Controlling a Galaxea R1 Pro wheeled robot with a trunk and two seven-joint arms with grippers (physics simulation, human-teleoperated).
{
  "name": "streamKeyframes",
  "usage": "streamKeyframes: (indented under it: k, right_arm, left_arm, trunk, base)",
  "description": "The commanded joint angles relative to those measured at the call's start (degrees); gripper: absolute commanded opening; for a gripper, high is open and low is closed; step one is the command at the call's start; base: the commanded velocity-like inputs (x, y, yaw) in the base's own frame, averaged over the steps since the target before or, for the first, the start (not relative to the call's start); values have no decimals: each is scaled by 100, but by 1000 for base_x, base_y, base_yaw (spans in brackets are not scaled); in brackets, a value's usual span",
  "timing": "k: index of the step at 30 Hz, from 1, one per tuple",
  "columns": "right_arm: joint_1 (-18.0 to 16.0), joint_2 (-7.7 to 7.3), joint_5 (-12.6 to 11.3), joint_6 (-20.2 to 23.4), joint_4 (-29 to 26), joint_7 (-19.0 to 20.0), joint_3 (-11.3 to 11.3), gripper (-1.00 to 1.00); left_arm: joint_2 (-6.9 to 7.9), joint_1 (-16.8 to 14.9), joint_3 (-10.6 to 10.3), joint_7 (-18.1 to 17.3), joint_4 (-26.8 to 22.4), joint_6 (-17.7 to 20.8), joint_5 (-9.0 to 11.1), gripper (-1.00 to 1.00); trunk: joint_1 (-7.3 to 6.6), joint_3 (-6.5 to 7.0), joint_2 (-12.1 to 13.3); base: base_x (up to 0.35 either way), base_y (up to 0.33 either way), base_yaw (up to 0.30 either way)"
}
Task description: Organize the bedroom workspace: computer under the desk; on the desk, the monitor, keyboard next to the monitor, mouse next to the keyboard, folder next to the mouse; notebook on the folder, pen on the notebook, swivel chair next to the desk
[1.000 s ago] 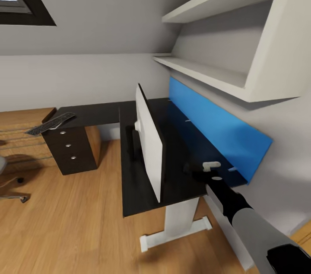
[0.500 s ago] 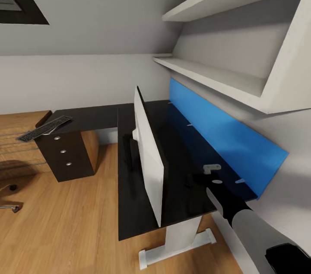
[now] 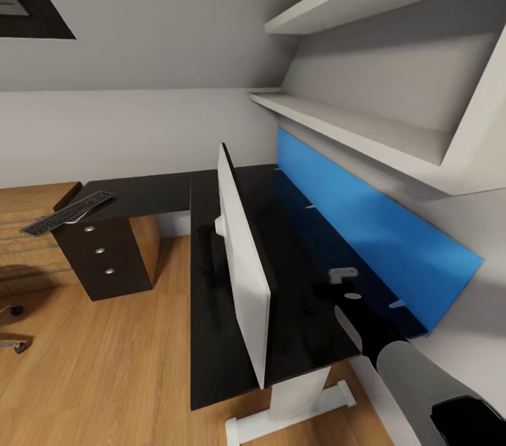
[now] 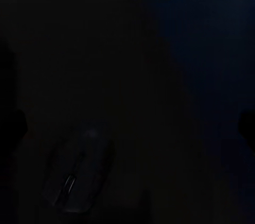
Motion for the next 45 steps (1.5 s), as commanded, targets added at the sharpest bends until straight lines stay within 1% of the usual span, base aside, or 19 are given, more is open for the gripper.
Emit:
streamKeyframes:
  k: [1, 6, 11, 15, 21, 22, 26, 28, 30, 31, 32, 33, 34, 35, 36, 39, 42, 43, 45]
  right_arm:
    - [-3, -7, -56, 21, -13, 0, 47, 100]
    - [-3, -6, -42, -176, 1, 242, 43, 100]
    - [-3, -6, -37, -392, 120, 310, 48, 100]
    - [-3, 0, -37, -502, 227, 333, 51, 100]
    - [-3, -1, -24, -516, 234, 330, 50, 100]
    - [-3, -3, -20, -517, 234, 326, 50, 100]
    - [-3, -5, -16, -518, 240, 319, 49, 100]
    - [-3, -5, -14, -519, 241, 315, 50, 100]
    - [-3, -6, -14, -517, 242, 313, 50, 100]
    - [-3, -6, -13, -515, 243, 312, 53, 100]
    - [-3, -6, -13, -516, 243, 312, 54, 100]
    - [-3, -3, -13, -514, 243, 311, 54, 100]
    - [-3, -3, -11, -513, 243, 309, 55, 100]
    - [-3, -1, -8, -512, 243, 307, 53, 100]
    - [-3, -2, -8, -512, 243, 307, 53, 100]
    - [-3, -3, -6, -511, 243, 305, 52, 100]
    - [-3, -5, -5, -511, 243, 303, 48, 100]
    - [-3, -5, -4, -510, 243, 303, 46, 100]
    - [-3, -5, -4, -510, 240, 302, 45, 100]
  left_arm:
    - [4, -3, -45, 19, 4, -20, 55, 100]
    - [11, -3, -39, 26, -6, -25, 68, 100]
    - [16, -3, -38, 29, -30, -28, 74, 100]
    - [22, -3, -27, 37, -119, -23, 111, 100]
    - [56, -3, 55, 27, -149, 11, 405, 100]
    - [95, -3, 66, 19, -198, 32, 504, 100]
    - [200, -3, 78, 5, -526, 181, 682, 100]
    - [245, -3, 84, 0, -974, 583, 801, 100]
    - [262, -3, 90, -2, -1400, 1142, 874, 100]
    - [276, -3, 98, -6, -1937, 1896, 932, 100]
    - [281, -3, 103, -8, -2195, 2247, 954, 100]
    - [288, -3, 126, -10, -2755, 2975, 986, 100]
    - [289, -3, 153, -9, -3038, 3340, 999, 100]
    - [290, -3, 259, -11, -3589, 4040, 1022, 100]
    - [289, -3, 339, -12, -3850, 4365, 1037, 100]
    - [278, -3, 654, -16, -4565, 5206, 1082, 100]
    - [251, -3, 958, -22, -5127, 5811, 1115, 100]
    - [225, -3, 1094, -26, -5373, 6063, 1130, 100]
    - [202, -3, 1183, -31, -5518, 6218, 1140, 100]
  trunk:
    - [1, -7, -5]
    - [1, -7, -5]
    - [1, -7, -5]
    - [89, -79, -166]
    - [221, -187, -406]
    - [242, -205, -446]
    - [330, -276, -607]
    - [374, -312, -687]
    - [418, -348, -767]
    - [440, -366, -807]
    - [462, -384, -847]
    - [484, -402, -888]
    - [506, -420, -928]
    - [528, -438, -968]
    - [550, -456, -1008]
    - [616, -510, -1128]
    - [682, -564, -1249]
    - [704, -582, -1289]
    - [748, -618, -1369]
  base:
    - [14, 2, 0]
    - [7, 1, 0]
    - [2, 0, 0]
    - [0, 0, 0]
    - [0, 0, 0]
    - [0, 0, 0]
    - [0, 0, 0]
    - [0, 0, 0]
    - [0, 0, 0]
    - [0, 0, 0]
    - [0, 0, 0]
    - [0, 0, 0]
    - [0, 0, 0]
    - [0, 0, 0]
    - [0, 0, 0]
    - [0, 0, 0]
    - [0, 0, 0]
    - [0, 0, 0]
    - [0, 0, 0]
